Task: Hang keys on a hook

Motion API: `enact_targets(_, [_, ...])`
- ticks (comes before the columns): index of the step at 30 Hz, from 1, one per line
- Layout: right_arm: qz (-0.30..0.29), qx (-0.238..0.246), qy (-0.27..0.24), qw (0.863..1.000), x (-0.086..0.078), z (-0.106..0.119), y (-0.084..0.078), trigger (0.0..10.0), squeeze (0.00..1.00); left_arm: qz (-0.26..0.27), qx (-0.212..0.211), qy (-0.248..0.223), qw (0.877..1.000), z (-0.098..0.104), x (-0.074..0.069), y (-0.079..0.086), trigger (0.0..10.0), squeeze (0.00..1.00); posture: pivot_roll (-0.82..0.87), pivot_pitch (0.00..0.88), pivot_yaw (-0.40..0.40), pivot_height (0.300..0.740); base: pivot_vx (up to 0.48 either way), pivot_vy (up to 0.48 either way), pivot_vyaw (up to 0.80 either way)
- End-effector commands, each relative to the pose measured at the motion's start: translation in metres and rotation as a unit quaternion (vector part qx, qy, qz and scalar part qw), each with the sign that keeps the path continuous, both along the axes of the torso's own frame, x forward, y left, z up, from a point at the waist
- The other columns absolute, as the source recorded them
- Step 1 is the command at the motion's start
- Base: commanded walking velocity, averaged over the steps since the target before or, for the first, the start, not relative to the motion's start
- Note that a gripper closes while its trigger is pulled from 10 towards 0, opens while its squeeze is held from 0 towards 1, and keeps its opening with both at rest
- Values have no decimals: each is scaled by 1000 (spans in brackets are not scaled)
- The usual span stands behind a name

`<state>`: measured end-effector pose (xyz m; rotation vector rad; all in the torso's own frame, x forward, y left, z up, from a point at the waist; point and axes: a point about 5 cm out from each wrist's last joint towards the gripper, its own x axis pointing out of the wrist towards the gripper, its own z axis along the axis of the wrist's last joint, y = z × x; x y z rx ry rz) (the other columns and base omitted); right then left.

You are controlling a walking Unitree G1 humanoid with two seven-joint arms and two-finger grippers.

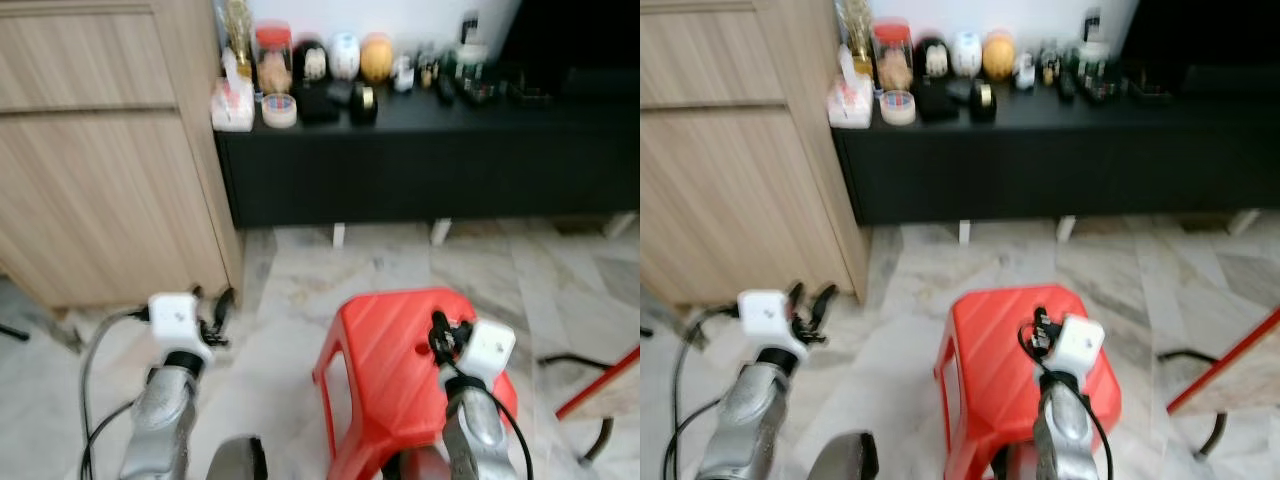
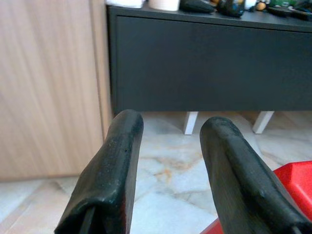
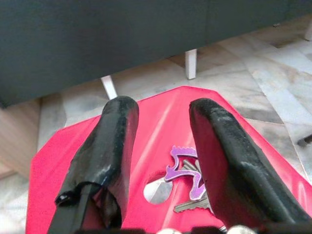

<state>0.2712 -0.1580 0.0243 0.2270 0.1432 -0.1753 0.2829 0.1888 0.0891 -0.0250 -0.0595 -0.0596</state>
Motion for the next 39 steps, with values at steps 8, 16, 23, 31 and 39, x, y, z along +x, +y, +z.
enact_targets(8, [-1, 7, 8, 1000, -2, -3, 1, 10000, 0, 5, 15, 6, 1000, -2, -3, 5, 10000, 0, 105, 68, -59, 587, 0, -422, 0])
enact_targets(16, [2, 10, 18, 1000, -2, -6, 3, 10000, 0, 10, 10, 7, 1000, -3, -3, 6, 10000, 0, 109, 68, -60, 587, 30, -208, 0])
enact_targets(23, [19, 21, 53, 998, -1, -13, 8, 10000, 0, 10, 11, 10, 1000, -3, -3, 7, 10000, 0, 106, 68, -59, 587, 0, 0, 0])
enact_targets(31, [54, 49, 82, 994, 2, -19, 12, 10000, 0, 7, 9, 12, 1000, -4, -3, 5, 10000, 0, 106, 69, -58, 587, 0, 0, 0])
enact_targets(39, [80, 14, 63, 995, 3, -14, 15, 10000, 0, 7, 5, 13, 1000, -5, -4, 5, 10000, 0, 106, 69, -60, 587, 0, 0, 100])
